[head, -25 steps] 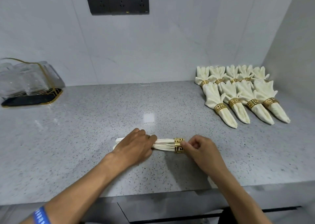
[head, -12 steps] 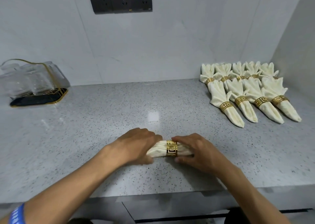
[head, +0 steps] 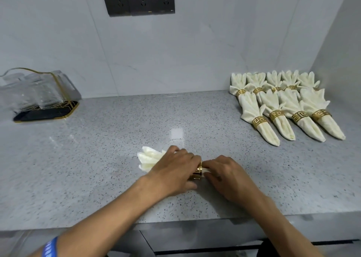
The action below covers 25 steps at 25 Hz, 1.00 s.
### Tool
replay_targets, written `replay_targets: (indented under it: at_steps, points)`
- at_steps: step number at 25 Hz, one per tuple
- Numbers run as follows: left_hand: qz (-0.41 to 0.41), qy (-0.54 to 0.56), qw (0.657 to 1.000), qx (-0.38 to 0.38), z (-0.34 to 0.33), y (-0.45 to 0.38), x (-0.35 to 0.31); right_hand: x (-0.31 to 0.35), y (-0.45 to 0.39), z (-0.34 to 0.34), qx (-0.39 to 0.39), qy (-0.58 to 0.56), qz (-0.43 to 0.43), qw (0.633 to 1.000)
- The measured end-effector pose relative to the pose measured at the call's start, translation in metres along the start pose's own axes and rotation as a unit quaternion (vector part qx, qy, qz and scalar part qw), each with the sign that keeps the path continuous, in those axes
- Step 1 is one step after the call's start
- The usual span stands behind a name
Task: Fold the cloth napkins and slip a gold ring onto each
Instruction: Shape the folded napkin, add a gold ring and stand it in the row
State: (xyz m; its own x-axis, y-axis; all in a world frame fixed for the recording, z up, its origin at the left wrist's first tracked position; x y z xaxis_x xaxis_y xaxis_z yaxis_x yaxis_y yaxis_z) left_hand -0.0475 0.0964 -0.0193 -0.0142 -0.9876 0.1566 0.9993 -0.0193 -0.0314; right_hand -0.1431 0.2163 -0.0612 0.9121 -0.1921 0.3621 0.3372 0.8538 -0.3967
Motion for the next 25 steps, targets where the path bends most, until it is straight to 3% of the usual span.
replay_targets:
  at_steps: [3,8,10,13,16,19,21,25]
  points:
    - [-0.013,-0.038,0.998,-0.047,-0.003,-0.006,0.009,0.004,0.005,0.005,-0.013,-0.002,-0.023,1.0]
    - [-0.073,-0.103,0.99,-0.063,-0.009,0.005,0.025,0.021,0.025,0.001,-0.035,-0.05,-0.104,0.993]
    - [-0.05,-0.114,0.987,-0.097,-0.013,0.014,0.027,0.033,0.033,-0.005,-0.042,-0.056,-0.132,0.989]
    - [0.082,0.0,0.984,-0.159,-0.023,0.046,0.029,0.049,0.042,-0.006,-0.02,-0.062,-0.174,0.983]
    - [0.226,0.178,0.931,-0.223,-0.026,0.066,0.032,0.04,0.02,0.006,-0.071,-0.102,-0.198,0.972]
    - [0.24,0.336,0.886,-0.212,-0.029,0.047,0.043,0.019,-0.029,0.002,-0.021,-0.225,-0.214,0.95]
    - [0.225,0.385,0.873,-0.196,-0.025,0.031,0.048,0.02,-0.051,-0.006,0.03,-0.348,-0.204,0.914]
    - [0.226,0.413,0.857,-0.207,-0.022,0.026,0.057,0.013,-0.056,-0.008,0.005,-0.378,-0.195,0.905]
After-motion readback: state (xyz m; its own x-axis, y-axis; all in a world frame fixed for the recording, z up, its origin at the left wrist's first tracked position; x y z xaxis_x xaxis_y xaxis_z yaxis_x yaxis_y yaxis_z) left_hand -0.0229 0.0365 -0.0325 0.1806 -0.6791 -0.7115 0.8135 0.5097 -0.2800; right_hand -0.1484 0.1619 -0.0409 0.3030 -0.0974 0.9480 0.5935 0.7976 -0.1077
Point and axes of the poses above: each hand's wrist, its own y-axis away from the middle knuckle, its own z-axis out of the back of the hand, x = y × z, the point moved 4 cm from there along -y, towards the middle knuckle, and after that the axes turned 4 degrees about -y, right-handed, at the moved point
